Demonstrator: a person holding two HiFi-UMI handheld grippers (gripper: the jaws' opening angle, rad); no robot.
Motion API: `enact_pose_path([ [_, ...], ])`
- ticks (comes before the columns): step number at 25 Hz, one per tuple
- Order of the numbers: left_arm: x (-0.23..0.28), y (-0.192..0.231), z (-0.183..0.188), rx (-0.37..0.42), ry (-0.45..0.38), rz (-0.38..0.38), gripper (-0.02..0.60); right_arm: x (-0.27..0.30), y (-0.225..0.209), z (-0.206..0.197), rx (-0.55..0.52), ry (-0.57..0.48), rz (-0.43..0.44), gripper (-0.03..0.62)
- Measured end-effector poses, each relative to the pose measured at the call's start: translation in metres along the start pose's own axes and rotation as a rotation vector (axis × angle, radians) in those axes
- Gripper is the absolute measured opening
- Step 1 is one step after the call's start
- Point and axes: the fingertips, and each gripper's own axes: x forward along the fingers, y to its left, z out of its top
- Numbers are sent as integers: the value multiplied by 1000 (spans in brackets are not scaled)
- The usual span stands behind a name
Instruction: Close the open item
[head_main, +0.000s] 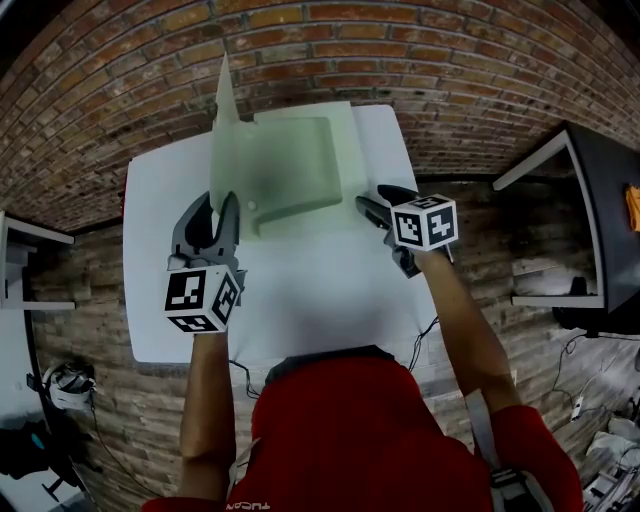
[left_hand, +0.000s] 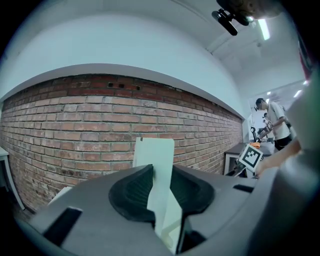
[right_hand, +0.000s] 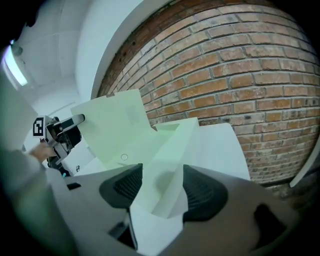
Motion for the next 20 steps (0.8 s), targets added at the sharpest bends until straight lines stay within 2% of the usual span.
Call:
enact_pose_path([
  [3,2,-4,2,4,-4,-7,81,4,-1,-3,11,10,12,234],
  [10,8,-17,4,14,-7,-36,66,9,0,-7,37,11,60,233],
  [20,24,-61,1,48,20,-113,61,13,-1,-11,-2,32,87,233],
])
